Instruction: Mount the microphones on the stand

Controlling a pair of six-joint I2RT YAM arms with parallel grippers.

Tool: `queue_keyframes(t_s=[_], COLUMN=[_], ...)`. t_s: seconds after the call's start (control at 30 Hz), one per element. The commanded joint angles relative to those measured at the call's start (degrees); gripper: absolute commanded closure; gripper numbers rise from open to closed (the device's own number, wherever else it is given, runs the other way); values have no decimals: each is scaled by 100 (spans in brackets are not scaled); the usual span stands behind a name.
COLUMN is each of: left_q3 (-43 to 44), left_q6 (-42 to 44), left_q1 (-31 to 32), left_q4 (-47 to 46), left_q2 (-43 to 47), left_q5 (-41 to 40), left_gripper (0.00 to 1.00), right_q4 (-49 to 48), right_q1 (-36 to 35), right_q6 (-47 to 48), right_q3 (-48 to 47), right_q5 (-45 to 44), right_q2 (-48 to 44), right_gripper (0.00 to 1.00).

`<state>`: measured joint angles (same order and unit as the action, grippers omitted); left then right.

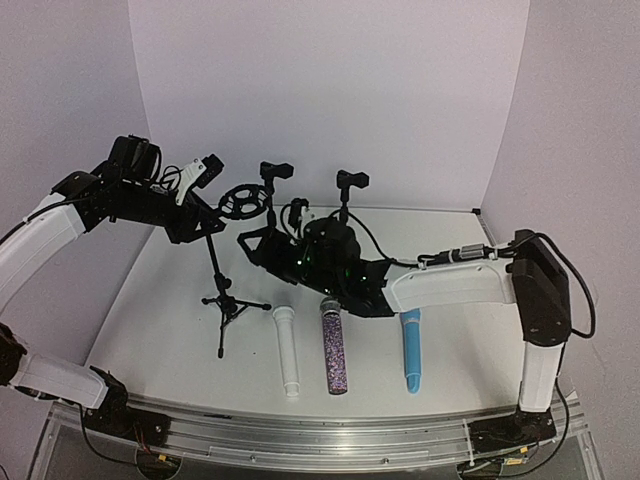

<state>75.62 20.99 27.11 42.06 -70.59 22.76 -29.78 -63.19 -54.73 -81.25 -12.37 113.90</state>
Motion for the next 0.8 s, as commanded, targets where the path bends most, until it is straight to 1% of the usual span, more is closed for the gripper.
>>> queue_keyframes(t_s=[0.0,0.03,0.13,0.23,0.3,0.4,0.57,0.67,0.77], left_q3=[344,340,344,349,344,342,345,340,340], left_q6=[-14,-16,-29,-38,-41,-55,-78,-78,-77], left_q1=[23,22,26,22,23,25,22,22,22], left_q4=[-206,-205,-205,-200,-199,-196,-196,-189,-181], left_q2=[131,133,141,142,148,148,150,150,146], left_q5=[129,132,154,178,194,222,297,306,311], left_gripper=[100,100,100,100,100,100,100,100,100], right_q4=[1086,1087,844,340,243,196,63,-53,-164], right_q1=[-606,-734,-877,-879,-879,-869,-845,-836,-816], right_q6=[5205,6167,8162,9299,9840,10097,10076,10017,9881], right_q3=[-355,-399,-477,-600,-829,-1040,-1281,-1302,-1182], right_q5=[-227,-334,-670,-1008,-1201,-1292,-1484,-1593,-1571], right_q2=[68,162,464,817,1043,1290,1559,1576,1456], right_gripper=[31,31,36,39,42,45,48,51,52])
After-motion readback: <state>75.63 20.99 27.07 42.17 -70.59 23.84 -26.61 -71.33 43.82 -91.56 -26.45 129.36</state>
